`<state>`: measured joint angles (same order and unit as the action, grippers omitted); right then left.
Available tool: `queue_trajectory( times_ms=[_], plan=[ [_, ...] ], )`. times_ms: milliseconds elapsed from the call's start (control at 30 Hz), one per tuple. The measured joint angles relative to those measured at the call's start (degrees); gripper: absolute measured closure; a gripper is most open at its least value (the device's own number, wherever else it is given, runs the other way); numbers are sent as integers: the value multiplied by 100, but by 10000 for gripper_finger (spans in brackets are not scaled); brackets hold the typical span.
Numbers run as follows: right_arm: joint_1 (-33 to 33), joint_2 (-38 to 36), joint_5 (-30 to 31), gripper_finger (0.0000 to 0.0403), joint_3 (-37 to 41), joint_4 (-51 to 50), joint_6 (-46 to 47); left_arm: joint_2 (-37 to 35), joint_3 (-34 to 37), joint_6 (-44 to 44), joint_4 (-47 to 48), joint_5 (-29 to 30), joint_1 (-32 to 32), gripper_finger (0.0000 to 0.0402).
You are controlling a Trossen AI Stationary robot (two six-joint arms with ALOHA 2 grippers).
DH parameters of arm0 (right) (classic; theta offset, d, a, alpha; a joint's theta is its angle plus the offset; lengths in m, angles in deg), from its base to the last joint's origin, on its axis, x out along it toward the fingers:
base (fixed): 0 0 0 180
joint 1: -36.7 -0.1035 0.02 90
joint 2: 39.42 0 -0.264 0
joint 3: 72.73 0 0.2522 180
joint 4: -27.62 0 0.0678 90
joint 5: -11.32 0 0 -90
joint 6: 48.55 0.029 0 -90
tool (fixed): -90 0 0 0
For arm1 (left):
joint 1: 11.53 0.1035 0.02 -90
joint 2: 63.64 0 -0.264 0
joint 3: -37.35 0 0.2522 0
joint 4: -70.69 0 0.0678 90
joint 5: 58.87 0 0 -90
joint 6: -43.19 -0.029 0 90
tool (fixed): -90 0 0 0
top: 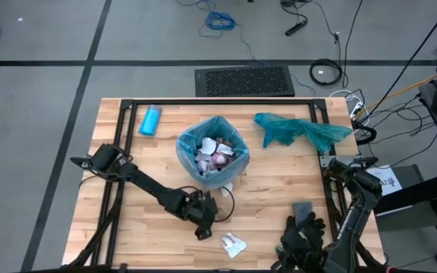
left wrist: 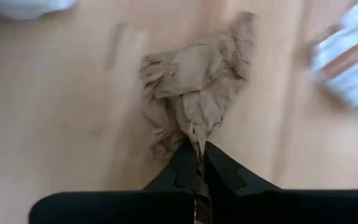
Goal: Place trash/remove bag and relplace
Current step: Put the brown paper trash into the trash bin
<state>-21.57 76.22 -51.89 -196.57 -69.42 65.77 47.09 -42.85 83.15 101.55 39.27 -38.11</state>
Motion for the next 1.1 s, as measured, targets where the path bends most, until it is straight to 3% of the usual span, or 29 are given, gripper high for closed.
queue_trajectory(
  times_ms=[167,367,633,900,1100],
  plan=[
    [-123,0,11,254,0,-168,-170,5,-687,174,-11,-61,-250,396],
    [-149,0,18,254,3,-536,-298,-4,-1693,70,118,335,-287,398],
    [-147,0,26,255,17,-633,-690,-4,-3470,-544,2169,458,206,400],
    [-147,63,35,255,26,-600,-420,-17,-5314,-1877,4385,1174,626,400],
    [-147,63,54,255,26,-535,-120,-426,-5286,-2351,5399,1304,1262,396]
  ],
)
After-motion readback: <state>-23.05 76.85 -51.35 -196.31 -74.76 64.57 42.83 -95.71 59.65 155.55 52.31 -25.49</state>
